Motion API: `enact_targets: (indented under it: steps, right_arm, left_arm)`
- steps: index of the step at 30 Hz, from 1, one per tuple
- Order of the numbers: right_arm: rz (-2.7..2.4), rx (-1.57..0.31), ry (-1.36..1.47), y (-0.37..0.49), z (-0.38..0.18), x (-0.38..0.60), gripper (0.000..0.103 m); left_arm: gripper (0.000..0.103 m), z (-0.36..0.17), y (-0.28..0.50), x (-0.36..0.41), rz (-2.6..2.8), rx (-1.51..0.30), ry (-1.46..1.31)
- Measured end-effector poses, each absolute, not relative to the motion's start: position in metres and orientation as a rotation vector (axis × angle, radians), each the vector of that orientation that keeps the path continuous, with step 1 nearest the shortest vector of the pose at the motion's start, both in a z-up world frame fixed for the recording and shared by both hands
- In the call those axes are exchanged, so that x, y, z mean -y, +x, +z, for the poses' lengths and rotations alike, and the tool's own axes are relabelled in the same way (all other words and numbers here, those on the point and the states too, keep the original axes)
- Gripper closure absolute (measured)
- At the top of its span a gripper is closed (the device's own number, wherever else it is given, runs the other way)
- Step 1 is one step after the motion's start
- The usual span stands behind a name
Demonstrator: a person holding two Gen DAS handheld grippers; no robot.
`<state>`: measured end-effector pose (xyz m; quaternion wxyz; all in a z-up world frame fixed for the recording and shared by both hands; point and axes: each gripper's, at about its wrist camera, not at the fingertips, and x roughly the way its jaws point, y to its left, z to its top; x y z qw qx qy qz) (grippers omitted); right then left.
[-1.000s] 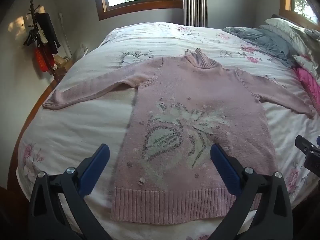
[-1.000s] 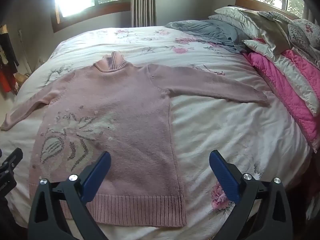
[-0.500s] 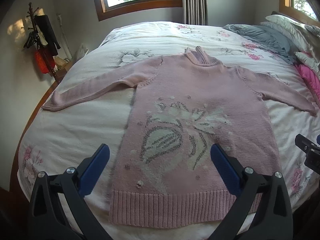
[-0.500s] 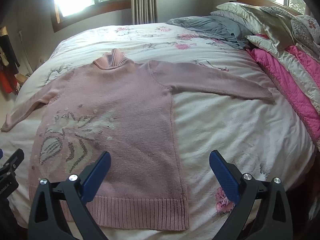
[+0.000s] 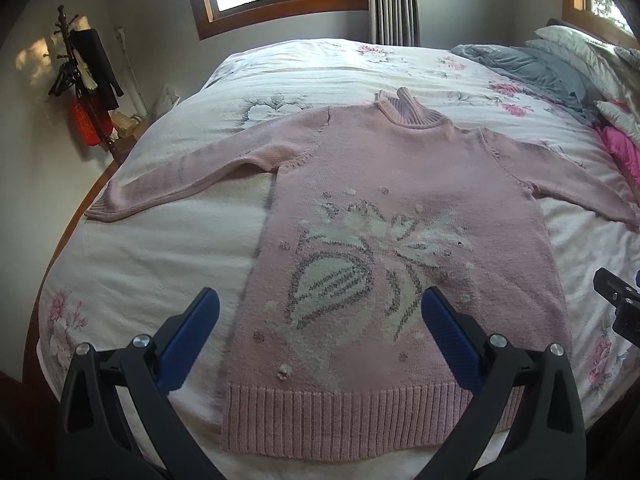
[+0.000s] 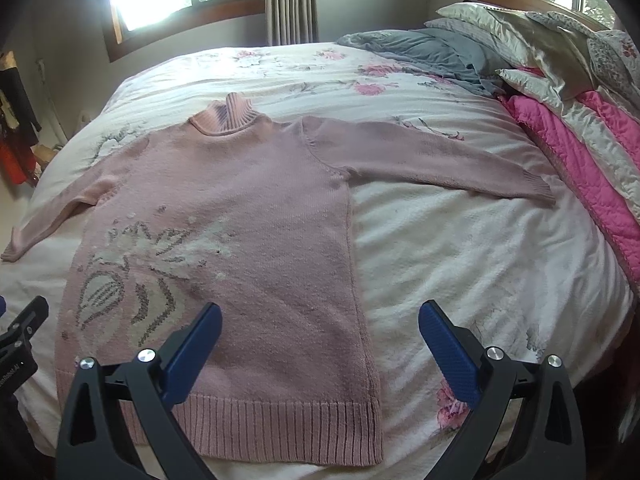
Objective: Fold small clothes
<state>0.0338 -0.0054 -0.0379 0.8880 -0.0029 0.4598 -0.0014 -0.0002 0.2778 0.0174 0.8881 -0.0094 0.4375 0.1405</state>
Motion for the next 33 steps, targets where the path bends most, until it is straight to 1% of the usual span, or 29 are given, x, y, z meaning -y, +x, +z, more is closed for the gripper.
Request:
enact_targets:
  steps: [33]
  right_arm:
    - [0.0, -0.972, -0.004, 0.038, -0.0447, 0.0058, 0.004]
  left_arm:
    - [0.003, 0.0089, 0.0019, -0.2771, 0.3, -0.932, 0.004]
